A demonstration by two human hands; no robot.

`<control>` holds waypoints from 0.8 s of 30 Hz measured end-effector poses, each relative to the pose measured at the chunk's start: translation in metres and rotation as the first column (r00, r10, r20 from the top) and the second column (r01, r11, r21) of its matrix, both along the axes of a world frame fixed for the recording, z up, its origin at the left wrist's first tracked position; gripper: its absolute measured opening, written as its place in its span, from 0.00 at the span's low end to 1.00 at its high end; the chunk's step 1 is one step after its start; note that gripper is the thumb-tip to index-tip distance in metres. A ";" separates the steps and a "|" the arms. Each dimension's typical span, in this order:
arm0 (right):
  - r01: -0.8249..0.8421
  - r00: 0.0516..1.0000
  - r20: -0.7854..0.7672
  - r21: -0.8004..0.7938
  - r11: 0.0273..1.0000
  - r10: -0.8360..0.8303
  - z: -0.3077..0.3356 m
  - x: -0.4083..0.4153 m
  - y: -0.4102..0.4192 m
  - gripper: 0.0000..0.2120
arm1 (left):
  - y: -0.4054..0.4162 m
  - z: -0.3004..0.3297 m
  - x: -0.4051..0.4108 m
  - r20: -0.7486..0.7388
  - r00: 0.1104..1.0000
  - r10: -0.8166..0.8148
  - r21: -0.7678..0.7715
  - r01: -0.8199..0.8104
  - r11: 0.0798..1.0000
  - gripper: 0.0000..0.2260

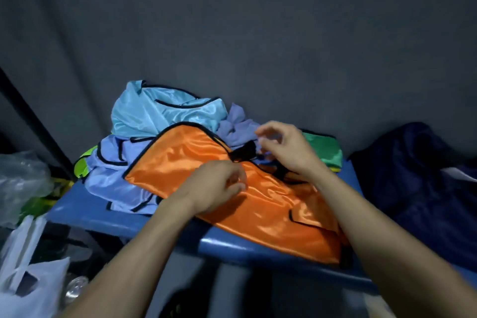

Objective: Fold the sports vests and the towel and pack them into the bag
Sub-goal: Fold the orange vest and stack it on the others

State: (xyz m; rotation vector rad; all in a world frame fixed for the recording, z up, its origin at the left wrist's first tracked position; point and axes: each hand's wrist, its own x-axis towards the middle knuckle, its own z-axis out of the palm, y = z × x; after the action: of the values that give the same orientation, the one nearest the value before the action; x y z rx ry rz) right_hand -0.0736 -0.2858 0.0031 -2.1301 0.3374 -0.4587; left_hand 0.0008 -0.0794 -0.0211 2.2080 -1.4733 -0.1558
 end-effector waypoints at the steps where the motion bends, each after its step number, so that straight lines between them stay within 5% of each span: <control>1: 0.066 0.997 -0.019 -0.097 0.993 -0.068 -0.001 -0.027 -0.018 0.08 | -0.009 -0.005 -0.009 -0.003 0.998 -0.057 0.021 0.057 0.998 0.06; 6: 0.217 0.931 -0.192 -0.395 0.893 -0.311 -0.021 -0.146 -0.075 0.07 | -0.040 -0.027 -0.038 0.001 0.980 -0.201 0.106 0.199 0.974 0.11; 15: -0.055 0.828 -0.543 -0.326 0.944 -0.139 -0.029 -0.203 -0.074 0.38 | -0.073 -0.034 -0.057 0.112 0.980 -0.167 0.211 0.141 0.967 0.15; 20: -0.045 0.756 -0.622 -0.362 0.931 -0.205 -0.025 -0.208 -0.082 0.29 | -0.097 -0.028 -0.085 0.131 0.966 -0.225 0.221 0.193 0.956 0.25; 24: 0.024 0.749 -0.617 -0.343 0.939 -0.244 -0.022 -0.210 -0.084 0.26 | -0.112 -0.032 -0.091 0.268 0.935 -0.232 0.187 0.186 0.965 0.10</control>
State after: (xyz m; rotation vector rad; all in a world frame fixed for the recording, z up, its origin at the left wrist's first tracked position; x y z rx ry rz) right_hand -0.2835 -0.3698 -0.0189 -2.5479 0.8737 0.2038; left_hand -0.0897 -0.1912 -0.0531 2.2663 -1.9184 -0.0204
